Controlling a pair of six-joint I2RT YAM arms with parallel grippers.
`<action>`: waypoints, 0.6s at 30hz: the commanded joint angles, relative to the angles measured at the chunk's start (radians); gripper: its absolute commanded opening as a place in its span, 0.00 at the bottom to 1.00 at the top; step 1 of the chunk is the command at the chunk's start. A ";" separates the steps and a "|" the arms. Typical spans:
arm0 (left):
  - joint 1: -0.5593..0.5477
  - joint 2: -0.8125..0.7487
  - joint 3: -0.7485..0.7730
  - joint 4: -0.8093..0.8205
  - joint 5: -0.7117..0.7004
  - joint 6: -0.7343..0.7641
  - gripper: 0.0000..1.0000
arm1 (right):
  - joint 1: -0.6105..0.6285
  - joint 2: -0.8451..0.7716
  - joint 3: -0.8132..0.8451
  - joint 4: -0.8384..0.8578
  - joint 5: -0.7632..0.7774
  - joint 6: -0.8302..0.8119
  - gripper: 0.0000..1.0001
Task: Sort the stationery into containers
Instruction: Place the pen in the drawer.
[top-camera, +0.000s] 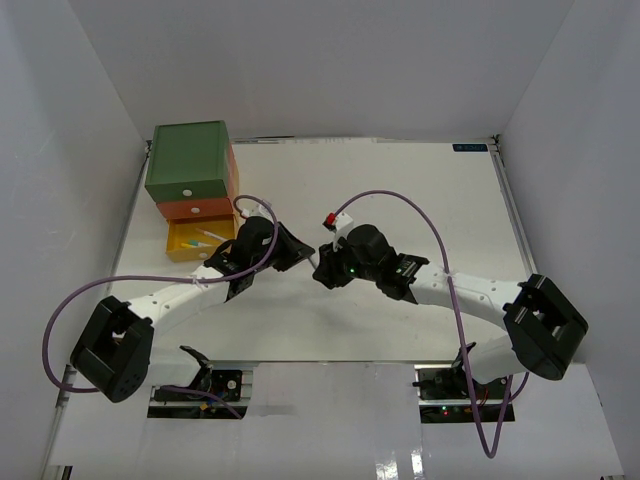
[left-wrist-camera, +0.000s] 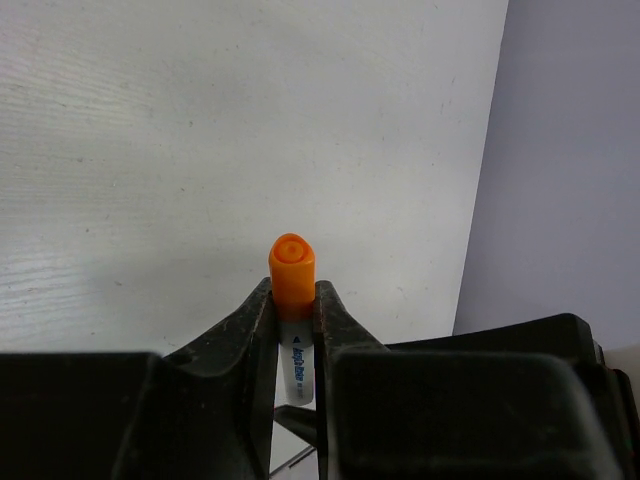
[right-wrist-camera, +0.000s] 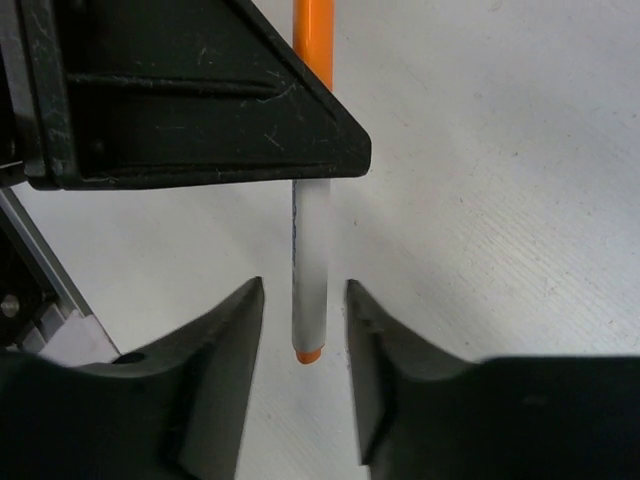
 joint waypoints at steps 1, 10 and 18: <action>-0.003 -0.036 0.005 0.008 -0.030 -0.002 0.11 | 0.005 -0.036 -0.015 0.045 0.034 -0.003 0.48; 0.203 -0.174 -0.124 -0.004 -0.026 -0.046 0.09 | 0.004 -0.122 -0.059 -0.020 0.152 -0.058 0.94; 0.572 -0.358 -0.167 -0.084 -0.003 -0.042 0.12 | 0.002 -0.249 -0.156 -0.041 0.321 -0.120 0.90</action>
